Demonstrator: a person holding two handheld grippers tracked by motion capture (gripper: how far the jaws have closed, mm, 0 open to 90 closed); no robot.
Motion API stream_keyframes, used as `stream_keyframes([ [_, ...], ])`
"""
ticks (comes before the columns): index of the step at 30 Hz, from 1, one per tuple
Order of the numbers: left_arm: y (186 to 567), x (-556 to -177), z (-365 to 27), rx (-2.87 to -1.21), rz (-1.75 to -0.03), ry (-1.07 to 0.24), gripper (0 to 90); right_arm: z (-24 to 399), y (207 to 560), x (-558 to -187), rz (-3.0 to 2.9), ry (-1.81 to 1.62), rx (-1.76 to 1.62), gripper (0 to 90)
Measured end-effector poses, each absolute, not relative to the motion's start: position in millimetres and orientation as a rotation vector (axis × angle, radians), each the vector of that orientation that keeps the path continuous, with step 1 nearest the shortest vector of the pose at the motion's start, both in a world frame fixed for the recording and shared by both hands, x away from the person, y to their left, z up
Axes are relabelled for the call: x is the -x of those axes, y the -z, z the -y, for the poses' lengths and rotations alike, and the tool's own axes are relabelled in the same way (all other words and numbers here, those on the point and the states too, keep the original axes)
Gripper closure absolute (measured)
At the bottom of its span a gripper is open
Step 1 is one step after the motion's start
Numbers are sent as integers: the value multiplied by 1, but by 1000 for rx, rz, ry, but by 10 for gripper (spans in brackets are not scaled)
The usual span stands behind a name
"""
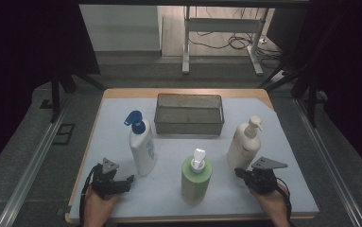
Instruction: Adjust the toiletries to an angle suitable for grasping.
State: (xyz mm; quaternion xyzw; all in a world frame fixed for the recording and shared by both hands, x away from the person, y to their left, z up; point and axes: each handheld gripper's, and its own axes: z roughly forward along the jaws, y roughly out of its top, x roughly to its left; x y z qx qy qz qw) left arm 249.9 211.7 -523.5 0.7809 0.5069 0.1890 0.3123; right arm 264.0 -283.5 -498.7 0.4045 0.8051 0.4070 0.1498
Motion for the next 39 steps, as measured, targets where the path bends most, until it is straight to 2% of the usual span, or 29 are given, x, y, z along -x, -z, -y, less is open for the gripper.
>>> stream_keyframes([
  [27, 523, -250, -212, -2062, -1336, -501, 127, 307, 501, -268, -2268, -1130, -1218, 893],
  [32, 524, -250, -212, -2062, -1336, -500, 127, 307, 497, -264, -2266, -1147, -1214, 845],
  [39, 524, -250, -212, -2062, -1336, -501, 127, 313, 492, -254, -2248, -1163, -1221, 716],
])
